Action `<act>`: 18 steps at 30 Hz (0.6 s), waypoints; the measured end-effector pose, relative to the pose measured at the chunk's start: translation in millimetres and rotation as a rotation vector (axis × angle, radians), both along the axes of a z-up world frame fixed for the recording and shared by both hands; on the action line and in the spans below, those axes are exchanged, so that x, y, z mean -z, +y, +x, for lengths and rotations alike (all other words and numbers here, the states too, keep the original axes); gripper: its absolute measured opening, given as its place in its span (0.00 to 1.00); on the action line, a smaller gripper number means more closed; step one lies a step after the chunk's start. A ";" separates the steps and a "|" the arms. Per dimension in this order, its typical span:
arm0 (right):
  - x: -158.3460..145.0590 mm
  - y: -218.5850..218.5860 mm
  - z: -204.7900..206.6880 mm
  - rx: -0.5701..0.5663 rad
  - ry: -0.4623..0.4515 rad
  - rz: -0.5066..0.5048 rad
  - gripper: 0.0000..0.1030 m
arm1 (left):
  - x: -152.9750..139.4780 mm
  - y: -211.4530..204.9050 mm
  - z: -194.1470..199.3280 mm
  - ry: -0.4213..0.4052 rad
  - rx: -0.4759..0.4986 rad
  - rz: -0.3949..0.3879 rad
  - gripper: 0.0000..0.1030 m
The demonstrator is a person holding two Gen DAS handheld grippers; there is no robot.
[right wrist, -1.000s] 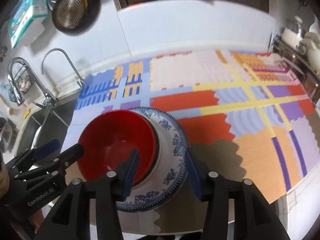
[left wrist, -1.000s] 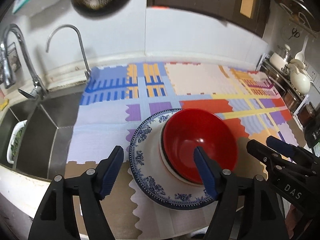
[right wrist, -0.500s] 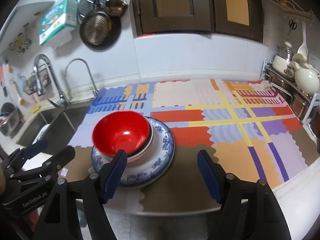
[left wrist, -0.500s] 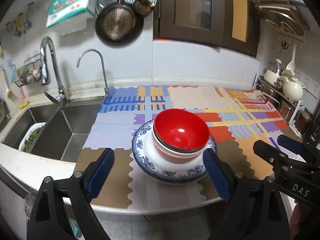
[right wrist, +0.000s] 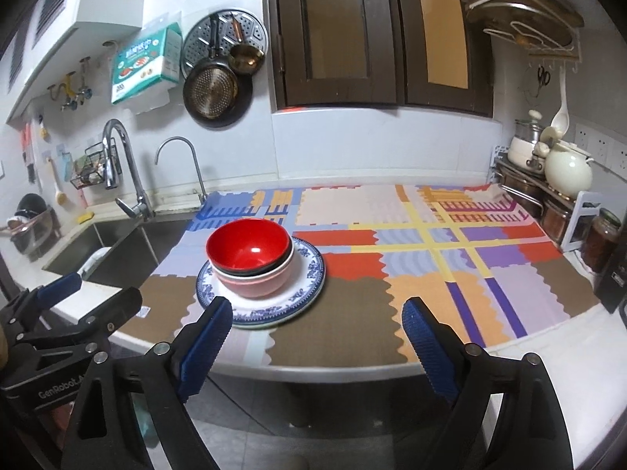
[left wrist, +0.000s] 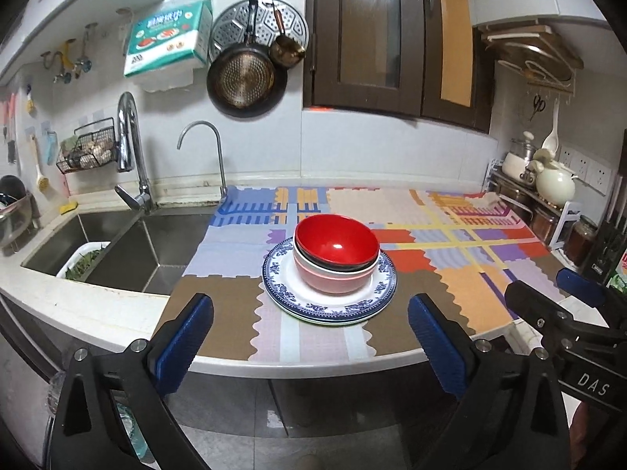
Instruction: Organize plates and bowls
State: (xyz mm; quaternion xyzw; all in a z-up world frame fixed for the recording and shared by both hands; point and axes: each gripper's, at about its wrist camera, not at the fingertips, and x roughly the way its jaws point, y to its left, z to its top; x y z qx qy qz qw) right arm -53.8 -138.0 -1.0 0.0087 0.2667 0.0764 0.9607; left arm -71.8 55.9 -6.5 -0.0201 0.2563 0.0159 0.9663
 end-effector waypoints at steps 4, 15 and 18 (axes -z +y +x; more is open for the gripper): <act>-3.3 -3.0 -22.2 -0.004 -0.034 -0.002 0.89 | -4.7 -5.6 -20.1 -0.046 -0.012 0.030 1.00; -8.2 -9.2 -56.8 -0.001 -0.062 0.001 0.90 | -9.6 -13.7 -50.0 -0.060 -0.018 0.061 1.00; -10.3 -9.7 -61.8 0.001 -0.069 -0.006 0.90 | -10.5 -14.2 -53.8 -0.062 -0.019 0.060 1.00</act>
